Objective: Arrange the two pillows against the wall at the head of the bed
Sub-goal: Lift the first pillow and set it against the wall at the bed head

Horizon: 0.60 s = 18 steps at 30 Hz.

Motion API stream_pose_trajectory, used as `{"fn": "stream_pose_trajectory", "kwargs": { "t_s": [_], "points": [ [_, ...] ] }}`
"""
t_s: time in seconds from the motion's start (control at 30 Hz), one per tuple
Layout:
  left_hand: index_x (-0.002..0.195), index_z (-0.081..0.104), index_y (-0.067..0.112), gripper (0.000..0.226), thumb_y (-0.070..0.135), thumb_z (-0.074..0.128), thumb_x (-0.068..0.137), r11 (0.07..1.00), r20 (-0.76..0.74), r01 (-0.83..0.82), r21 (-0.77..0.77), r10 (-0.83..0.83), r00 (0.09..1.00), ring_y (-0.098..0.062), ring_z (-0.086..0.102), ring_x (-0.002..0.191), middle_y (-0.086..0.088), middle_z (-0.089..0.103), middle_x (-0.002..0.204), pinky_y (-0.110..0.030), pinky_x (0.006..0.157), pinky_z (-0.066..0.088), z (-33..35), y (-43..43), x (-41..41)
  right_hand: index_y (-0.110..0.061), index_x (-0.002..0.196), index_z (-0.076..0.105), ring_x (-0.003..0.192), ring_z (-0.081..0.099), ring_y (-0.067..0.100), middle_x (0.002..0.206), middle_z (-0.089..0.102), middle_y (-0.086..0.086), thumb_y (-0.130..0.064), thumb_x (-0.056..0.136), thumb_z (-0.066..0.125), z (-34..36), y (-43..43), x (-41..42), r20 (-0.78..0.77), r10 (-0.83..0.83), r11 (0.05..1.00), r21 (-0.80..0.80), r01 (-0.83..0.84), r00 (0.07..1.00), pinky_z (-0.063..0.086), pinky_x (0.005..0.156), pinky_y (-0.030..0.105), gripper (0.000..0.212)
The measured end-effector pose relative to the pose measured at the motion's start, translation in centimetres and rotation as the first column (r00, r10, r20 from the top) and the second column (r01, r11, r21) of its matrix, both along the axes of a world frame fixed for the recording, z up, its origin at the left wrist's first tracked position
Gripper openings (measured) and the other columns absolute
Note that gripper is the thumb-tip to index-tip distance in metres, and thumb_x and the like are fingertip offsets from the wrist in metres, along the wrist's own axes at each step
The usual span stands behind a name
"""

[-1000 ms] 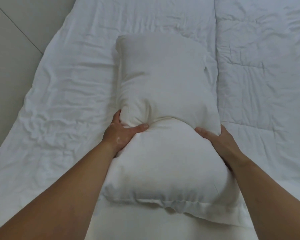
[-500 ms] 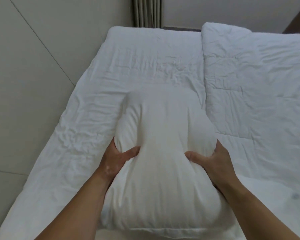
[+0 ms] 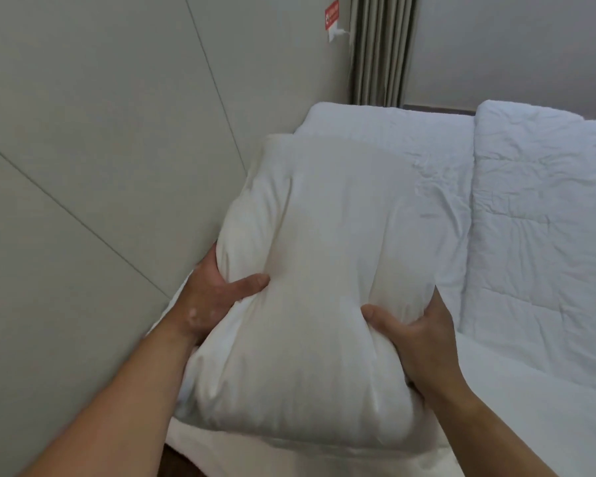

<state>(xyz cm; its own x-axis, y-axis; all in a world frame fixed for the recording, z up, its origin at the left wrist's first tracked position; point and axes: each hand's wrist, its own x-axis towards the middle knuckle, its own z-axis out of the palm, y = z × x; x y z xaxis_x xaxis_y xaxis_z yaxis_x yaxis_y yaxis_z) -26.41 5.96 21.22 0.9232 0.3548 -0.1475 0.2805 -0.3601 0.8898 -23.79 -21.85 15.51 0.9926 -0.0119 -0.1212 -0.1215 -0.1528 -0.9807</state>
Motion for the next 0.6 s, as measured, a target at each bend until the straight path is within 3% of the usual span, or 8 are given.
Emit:
{"fn": "stream_pose_trajectory", "kwargs": {
  "t_s": [0.1,0.23,0.33,0.43,0.53,0.6],
  "points": [
    [0.123,0.056,0.048,0.079,0.036,0.1,0.058,0.999,0.021,-0.013,0.052,0.012,1.0,0.023,0.066,0.092,0.037,0.073,0.102,-0.012,0.083,0.05,2.8,3.5,-1.6,-0.03,0.124,0.059,0.096,0.066,-0.008,0.111,0.069,-0.018,-0.026,0.065,0.095,0.7,3.6,-0.4,0.029,0.05,0.998,0.045,-0.051,0.998,0.051,0.081,0.021,0.07],
    [0.132,0.052,0.048,0.094,0.051,0.089,0.045,0.981,0.032,-0.022,0.195,0.017,0.999,0.031,0.061,0.094,0.043,0.07,0.105,0.001,0.079,0.046,6.0,8.3,-3.1,-0.03,0.128,0.058,0.103,0.066,-0.003,0.116,0.069,-0.018,-0.029,0.065,0.096,0.2,9.3,-0.7,0.028,0.118,0.988,0.099,-0.12,0.993,0.053,0.088,0.027,0.074],
    [0.148,0.048,0.042,0.113,0.058,0.086,0.042,0.959,0.02,-0.018,0.284,0.013,1.0,0.004,0.062,0.114,0.025,0.065,0.129,-0.018,0.096,0.043,7.0,12.4,-3.4,-0.035,0.128,0.057,0.101,0.064,-0.012,0.115,0.068,-0.022,-0.027,0.066,0.095,-0.6,14.0,-0.8,0.021,0.158,0.98,0.119,-0.16,0.987,0.05,0.086,0.018,0.073],
    [0.132,0.048,0.057,0.097,0.059,0.087,0.042,0.951,-0.014,-0.007,0.309,0.012,1.0,0.024,0.058,0.102,0.039,0.06,0.115,-0.006,0.087,0.041,6.4,17.3,-3.0,-0.043,0.118,0.054,0.093,0.062,-0.02,0.11,0.067,-0.024,-0.023,0.067,0.095,-2.3,19.4,-0.6,-0.022,0.176,0.976,0.135,-0.171,0.984,0.048,0.075,0.006,0.069],
    [0.129,0.048,0.059,0.093,0.062,0.084,0.043,0.94,-0.048,0.003,0.341,0.014,0.999,-0.006,0.064,0.119,0.023,0.067,0.127,-0.026,0.1,0.046,4.8,21.5,-2.1,-0.045,0.112,0.055,0.093,0.063,-0.019,0.11,0.068,-0.022,-0.021,0.066,0.096,-4.3,23.6,-0.7,-0.09,0.166,0.976,0.16,-0.151,0.982,0.049,0.078,0.011,0.066],
    [0.128,0.046,0.06,0.093,0.063,0.082,0.043,0.943,-0.076,0.012,0.333,0.014,0.997,-0.011,0.063,0.118,0.021,0.067,0.126,-0.029,0.099,0.045,3.0,24.6,-1.1,-0.045,0.107,0.056,0.091,0.064,-0.019,0.108,0.068,-0.022,-0.017,0.066,0.095,-6.4,26.9,-0.6,-0.134,0.164,0.977,0.159,-0.142,0.977,0.05,0.077,0.01,0.063]
  ]
}}
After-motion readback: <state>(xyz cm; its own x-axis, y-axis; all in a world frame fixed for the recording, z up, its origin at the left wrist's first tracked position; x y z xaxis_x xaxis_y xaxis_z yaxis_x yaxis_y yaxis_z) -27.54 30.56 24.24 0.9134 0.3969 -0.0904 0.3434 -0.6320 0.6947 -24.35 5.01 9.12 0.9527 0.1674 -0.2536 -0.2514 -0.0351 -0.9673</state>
